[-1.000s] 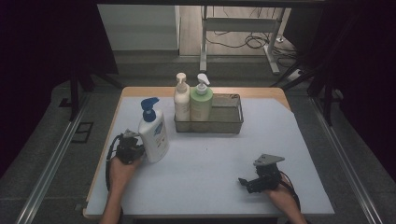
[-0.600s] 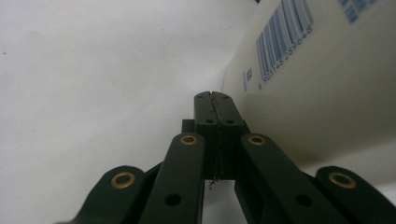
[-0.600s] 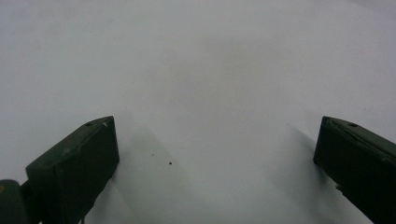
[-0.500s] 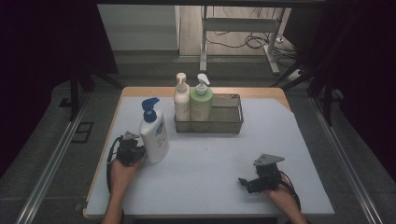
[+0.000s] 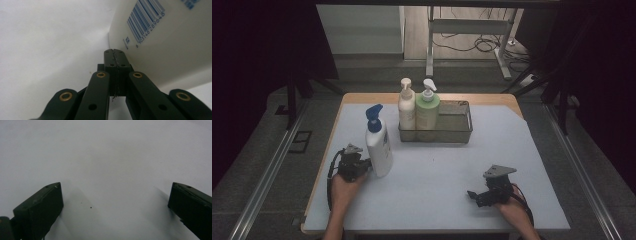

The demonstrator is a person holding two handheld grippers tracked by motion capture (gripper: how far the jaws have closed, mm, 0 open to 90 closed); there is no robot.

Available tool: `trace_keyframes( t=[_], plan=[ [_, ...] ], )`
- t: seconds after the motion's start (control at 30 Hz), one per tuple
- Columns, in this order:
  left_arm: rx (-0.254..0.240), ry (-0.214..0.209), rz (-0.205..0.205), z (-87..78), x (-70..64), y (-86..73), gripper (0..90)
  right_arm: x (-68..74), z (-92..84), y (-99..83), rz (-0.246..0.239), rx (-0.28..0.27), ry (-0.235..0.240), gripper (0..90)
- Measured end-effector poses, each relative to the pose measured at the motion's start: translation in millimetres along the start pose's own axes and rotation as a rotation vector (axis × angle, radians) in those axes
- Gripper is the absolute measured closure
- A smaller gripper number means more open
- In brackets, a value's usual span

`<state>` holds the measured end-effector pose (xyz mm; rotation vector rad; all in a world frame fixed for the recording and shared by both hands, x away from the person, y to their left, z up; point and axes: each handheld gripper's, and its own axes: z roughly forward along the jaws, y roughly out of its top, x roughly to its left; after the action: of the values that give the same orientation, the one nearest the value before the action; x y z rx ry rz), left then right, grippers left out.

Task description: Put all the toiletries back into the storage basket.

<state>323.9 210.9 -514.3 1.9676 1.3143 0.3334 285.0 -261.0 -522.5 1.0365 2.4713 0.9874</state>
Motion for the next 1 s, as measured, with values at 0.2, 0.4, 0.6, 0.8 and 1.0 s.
trace_keyframes(
  t=[0.2,0.4,0.6,0.8,1.0],
  plan=[
    [0.003,0.007,-0.004,-1.0,-3.0,-1.8,89.3,0.0,0.1,0.2,0.001,0.002,0.001,0.0],
    [0.014,0.005,0.005,-2.7,-6.6,-5.3,89.3,0.0,0.1,0.2,0.001,0.002,0.001,0.0],
    [0.025,-0.002,0.025,-4.4,-13.7,-7.5,89.3,-0.1,0.1,0.2,0.0,0.002,0.0,0.0],
    [0.035,-0.014,0.04,-4.8,-21.2,-8.4,89.3,0.0,0.1,0.2,0.001,0.002,0.0,0.0],
    [0.044,-0.022,0.064,-4.3,-27.9,-9.9,89.3,0.0,0.2,0.3,0.0,0.003,-0.001,0.0]
  ],
)
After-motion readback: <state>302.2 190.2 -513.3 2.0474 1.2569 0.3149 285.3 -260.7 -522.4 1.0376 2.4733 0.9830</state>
